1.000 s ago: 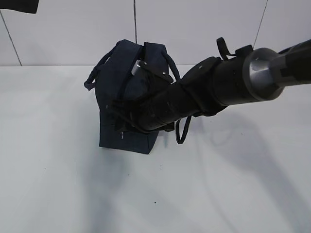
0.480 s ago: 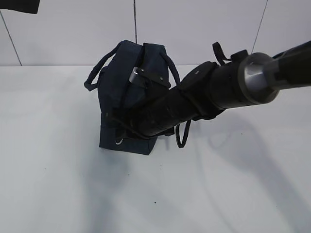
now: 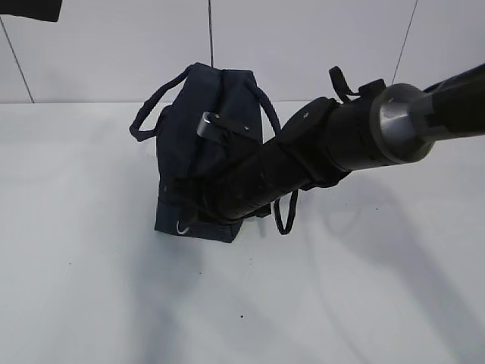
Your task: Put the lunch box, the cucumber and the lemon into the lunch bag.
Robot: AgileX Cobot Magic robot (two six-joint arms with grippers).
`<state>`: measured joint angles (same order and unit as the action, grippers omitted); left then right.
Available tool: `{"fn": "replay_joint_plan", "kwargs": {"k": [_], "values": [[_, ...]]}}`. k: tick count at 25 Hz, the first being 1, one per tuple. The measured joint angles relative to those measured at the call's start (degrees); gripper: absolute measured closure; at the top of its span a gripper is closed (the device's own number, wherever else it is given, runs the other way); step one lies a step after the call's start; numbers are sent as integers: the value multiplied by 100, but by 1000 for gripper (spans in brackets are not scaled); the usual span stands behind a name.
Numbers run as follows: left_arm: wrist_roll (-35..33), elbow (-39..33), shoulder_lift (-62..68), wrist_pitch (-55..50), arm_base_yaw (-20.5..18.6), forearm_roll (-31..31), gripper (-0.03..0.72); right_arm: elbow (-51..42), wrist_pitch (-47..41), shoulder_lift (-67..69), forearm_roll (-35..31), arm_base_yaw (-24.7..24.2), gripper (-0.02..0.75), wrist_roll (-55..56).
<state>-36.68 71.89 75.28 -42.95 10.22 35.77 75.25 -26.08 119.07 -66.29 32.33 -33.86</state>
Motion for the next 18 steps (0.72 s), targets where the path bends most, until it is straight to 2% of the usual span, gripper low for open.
{"fn": "replay_joint_plan", "kwargs": {"k": [18], "values": [[0,-38,0,0,0,5,386,0,-728,-441,768,0,738,10]]}}
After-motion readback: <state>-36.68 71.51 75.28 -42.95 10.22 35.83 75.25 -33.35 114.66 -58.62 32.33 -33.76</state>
